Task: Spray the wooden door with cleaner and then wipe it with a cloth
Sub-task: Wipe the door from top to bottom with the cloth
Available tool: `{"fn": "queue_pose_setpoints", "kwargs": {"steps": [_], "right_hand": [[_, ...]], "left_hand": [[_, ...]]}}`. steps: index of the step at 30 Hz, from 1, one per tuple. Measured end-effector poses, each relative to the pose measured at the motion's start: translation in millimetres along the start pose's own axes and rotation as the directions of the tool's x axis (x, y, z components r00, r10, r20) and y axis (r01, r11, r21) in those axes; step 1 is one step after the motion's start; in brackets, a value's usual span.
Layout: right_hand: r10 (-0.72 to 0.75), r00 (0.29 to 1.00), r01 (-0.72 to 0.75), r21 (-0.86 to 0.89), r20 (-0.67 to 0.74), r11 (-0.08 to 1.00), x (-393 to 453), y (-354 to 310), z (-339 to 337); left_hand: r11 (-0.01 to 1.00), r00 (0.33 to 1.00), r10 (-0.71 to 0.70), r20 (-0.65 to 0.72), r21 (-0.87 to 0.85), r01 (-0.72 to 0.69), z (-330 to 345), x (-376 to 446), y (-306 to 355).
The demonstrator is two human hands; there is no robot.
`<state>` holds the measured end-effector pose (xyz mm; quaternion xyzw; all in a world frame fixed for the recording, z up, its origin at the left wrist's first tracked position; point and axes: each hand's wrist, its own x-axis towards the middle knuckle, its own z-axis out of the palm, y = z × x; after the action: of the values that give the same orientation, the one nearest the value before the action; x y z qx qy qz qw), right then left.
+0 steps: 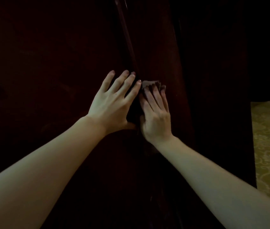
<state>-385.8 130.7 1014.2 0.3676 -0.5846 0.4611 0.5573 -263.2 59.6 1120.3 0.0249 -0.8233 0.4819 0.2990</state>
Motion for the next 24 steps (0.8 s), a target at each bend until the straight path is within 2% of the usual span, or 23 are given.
{"fn": "queue_pose_setpoints", "kwargs": {"steps": [4,6,9,11,14,16,19,24], "right_hand": [[0.114,0.993,-0.115,-0.052,-0.024,0.992,-39,9,0],[0.175,0.983,-0.172,-0.059,0.050,0.983,-86,17,-7],[0.173,0.977,-0.165,-0.068,0.126,0.984,-119,26,-14],[0.194,0.972,-0.185,-0.075,0.135,0.980,-99,28,-13],[0.219,0.974,-0.216,-0.065,0.057,0.974,-38,28,-9],[0.180,0.984,-0.179,-0.058,0.004,0.982,-11,33,-6],[0.135,0.991,-0.136,-0.089,-0.014,0.987,-26,42,-6],[0.144,0.964,-0.114,-0.143,0.222,0.983,-117,47,-25]], "left_hand": [[1.000,1.000,0.008,0.007,0.003,-0.008,2,-2,2],[1.000,1.000,0.007,0.020,0.016,-0.007,3,-4,6],[1.000,1.000,-0.018,0.015,0.020,0.018,4,-4,12],[0.999,1.000,-0.025,0.012,0.026,0.025,4,-2,16],[0.999,0.999,-0.038,-0.015,0.000,0.038,6,2,23],[0.999,0.999,-0.044,-0.028,-0.024,0.044,8,2,25],[0.998,0.998,-0.050,-0.033,-0.033,0.049,9,1,26],[0.998,0.998,-0.056,-0.006,-0.042,0.056,7,1,29]]}}
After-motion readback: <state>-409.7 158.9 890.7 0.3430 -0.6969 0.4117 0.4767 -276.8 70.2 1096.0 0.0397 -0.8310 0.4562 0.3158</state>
